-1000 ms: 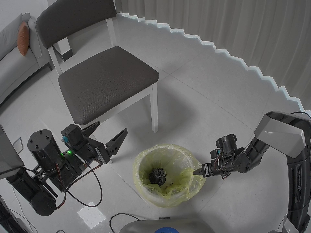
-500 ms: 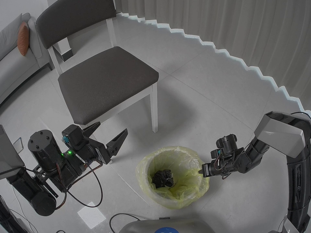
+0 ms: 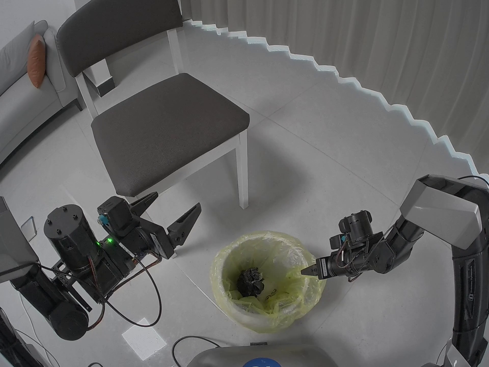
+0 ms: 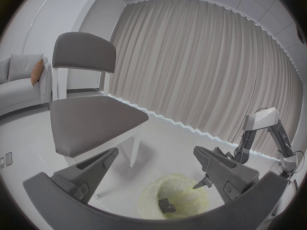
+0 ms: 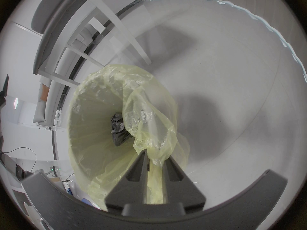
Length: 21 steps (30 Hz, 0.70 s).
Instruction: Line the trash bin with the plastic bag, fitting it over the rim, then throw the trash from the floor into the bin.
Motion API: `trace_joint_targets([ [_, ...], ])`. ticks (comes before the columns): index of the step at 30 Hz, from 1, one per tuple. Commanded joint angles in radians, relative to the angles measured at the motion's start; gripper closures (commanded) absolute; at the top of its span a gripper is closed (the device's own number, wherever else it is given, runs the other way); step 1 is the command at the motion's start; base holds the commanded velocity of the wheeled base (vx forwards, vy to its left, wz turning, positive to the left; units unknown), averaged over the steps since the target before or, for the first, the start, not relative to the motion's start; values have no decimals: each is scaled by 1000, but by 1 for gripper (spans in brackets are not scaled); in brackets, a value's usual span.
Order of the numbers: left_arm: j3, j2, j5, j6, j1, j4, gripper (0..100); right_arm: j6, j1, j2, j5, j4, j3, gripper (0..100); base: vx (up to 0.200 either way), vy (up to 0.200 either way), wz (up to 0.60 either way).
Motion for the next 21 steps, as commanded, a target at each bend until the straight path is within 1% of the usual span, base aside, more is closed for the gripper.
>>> trace_joint_targets([
  [1,0,5,0,-1,0,-15,0,0,-1,-7,1,-2,2,0,0,0,0],
  [8,0,6,1,1,-1,-16,0,9,-5,-13,1,-2,4,0,0,0,0],
  [13,0,5,0,1,-1,-16,0,19,-14,-29,30,-2,19,0,0,0,0],
  [16,0,5,1,1,-1,-16,0,19,-17,-27,33,-2,21,0,0,0,0],
  [17,0,5,1,1,-1,-16,0,19,-17,-27,33,-2,21,100,0,0,0],
  [21,2,3,1,1,-1,-16,0,19,-17,-23,33,-1,24,100,0,0,0],
])
